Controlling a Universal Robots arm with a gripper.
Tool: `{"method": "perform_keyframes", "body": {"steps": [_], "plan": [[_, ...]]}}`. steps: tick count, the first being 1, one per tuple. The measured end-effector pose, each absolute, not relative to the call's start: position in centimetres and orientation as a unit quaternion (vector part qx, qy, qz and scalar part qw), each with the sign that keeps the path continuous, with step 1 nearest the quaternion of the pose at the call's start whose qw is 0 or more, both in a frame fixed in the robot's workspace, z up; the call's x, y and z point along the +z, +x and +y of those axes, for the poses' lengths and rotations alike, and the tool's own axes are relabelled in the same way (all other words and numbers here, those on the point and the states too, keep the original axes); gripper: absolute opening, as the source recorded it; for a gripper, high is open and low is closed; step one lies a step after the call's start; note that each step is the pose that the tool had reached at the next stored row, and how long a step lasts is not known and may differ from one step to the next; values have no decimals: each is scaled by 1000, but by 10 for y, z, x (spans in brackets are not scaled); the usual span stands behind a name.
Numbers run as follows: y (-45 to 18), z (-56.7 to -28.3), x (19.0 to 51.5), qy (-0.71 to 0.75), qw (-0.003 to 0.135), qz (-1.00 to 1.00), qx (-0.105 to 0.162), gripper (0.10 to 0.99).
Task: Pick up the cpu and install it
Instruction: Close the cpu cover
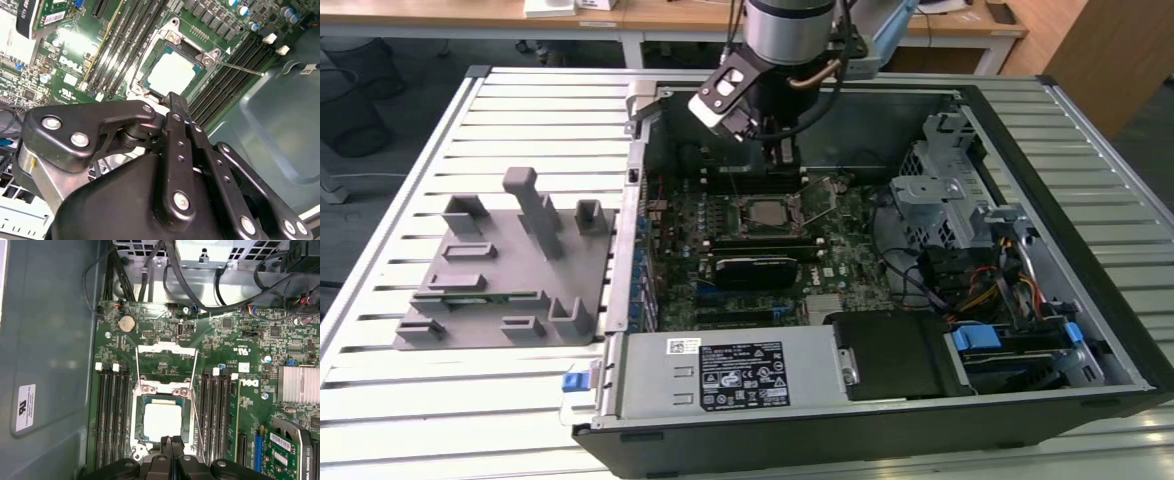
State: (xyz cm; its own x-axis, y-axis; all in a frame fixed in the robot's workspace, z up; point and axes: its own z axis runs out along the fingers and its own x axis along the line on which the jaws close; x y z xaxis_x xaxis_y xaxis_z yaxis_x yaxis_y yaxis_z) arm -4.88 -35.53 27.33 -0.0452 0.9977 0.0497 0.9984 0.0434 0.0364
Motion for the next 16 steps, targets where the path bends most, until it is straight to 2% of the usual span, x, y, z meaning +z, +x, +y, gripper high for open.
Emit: {"method": "perform_keyframes", "body": {"steps": [10, 16], "plan": [[-38, -355, 274, -691, 20, -722, -43, 106], [-35, -355, 276, -691, 21, -721, -44, 106]]}}
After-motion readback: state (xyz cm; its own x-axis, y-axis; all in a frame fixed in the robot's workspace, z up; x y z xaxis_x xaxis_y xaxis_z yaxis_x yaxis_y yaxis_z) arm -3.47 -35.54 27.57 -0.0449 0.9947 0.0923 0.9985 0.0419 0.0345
